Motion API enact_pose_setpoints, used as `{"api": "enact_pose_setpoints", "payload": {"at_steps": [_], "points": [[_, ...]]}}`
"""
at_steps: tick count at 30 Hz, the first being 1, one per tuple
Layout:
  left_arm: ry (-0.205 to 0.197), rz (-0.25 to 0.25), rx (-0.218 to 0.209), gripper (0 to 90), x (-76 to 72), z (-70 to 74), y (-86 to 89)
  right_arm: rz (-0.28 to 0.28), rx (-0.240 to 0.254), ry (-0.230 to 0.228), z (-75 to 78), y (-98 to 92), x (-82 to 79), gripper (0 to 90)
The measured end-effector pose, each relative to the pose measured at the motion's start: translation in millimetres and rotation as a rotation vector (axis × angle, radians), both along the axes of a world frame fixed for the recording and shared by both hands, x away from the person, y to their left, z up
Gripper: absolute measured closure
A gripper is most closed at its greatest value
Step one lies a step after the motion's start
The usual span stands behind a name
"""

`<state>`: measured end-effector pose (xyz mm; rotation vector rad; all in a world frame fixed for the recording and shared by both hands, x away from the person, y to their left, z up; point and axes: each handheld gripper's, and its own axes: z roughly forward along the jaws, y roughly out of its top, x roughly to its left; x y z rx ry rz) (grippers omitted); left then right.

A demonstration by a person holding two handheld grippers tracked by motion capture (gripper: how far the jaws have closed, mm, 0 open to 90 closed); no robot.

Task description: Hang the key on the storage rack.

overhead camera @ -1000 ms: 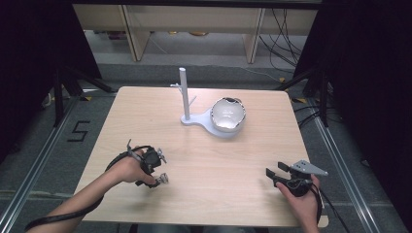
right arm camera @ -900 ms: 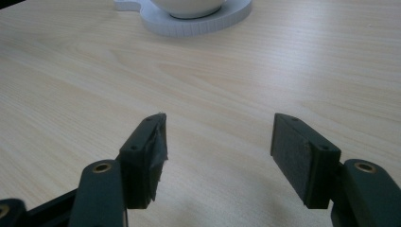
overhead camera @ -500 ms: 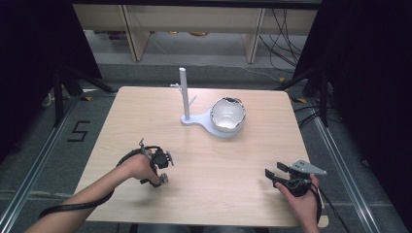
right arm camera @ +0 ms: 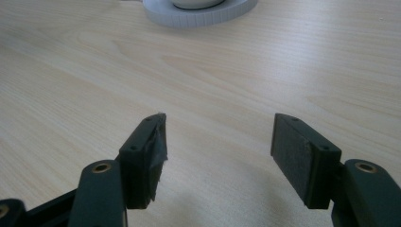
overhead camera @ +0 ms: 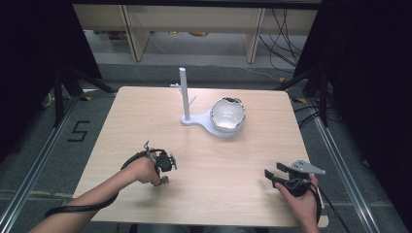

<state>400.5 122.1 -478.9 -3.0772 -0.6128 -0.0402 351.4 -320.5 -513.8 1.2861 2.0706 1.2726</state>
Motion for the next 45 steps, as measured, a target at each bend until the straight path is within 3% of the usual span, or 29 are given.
{"api": "enact_pose_setpoints", "payload": {"at_steps": [11, 17, 25, 26, 29, 31, 33, 35, 36, 39, 40, 45], "points": [[-0.009, -0.015, -0.009, 83.2, -1.9, 0.5, 3.5, 0.001, -0.001, 0.005, 0.0, 0.5, -0.1, 37.8], [-0.016, 0.007, -0.007, 83.3, -3.0, 7.5, 7.8, -0.001, -0.003, 0.015, 0.1, 1.3, -0.9, 37.8], [-0.082, 0.007, 0.000, 83.3, 2.6, 34.3, 11.2, -0.015, -0.026, 0.008, -0.8, 2.2, -0.6, 37.9], [-0.114, 0.010, -0.005, 83.3, 4.1, 42.4, 11.3, -0.019, -0.022, 0.017, -0.5, 3.5, -1.3, 38.0], [-0.133, 0.013, -0.009, 83.3, 6.4, 51.3, 11.4, 0.006, -0.010, 0.015, 0.3, 2.3, -0.9, 38.0], [-0.174, 0.022, -0.040, 83.3, 12.1, 62.7, 12.2, 0.004, -0.015, 0.014, 0.0, 2.0, -0.4, 38.1], [-0.200, 0.025, -0.043, 83.3, 16.8, 69.3, 12.6, 0.003, -0.014, 0.013, 0.0, 1.8, -0.5, 38.1], [-0.212, 0.027, -0.046, 83.3, 19.1, 72.0, 12.7, -0.004, -0.008, 0.018, 0.1, 2.4, -1.2, 38.1], [-0.237, 0.027, -0.055, 83.3, 23.5, 76.1, 13.1, -0.019, -0.024, 0.016, -0.6, 3.0, -0.7, 38.1], [-0.241, 0.035, -0.055, 83.3, 27.9, 80.6, 13.3, -0.010, -0.016, 0.025, 0.1, 3.7, -2.0, 38.1], [-0.261, 0.042, -0.064, 83.3, 31.4, 83.2, 14.1, -0.003, 0.003, 0.030, 0.6, 4.4, -2.7, 38.2], [-0.298, 0.048, -0.071, 83.3, 39.7, 89.9, 14.6, -0.006, 0.003, 0.032, 0.6, 3.9, -2.7, 38.1]]}}
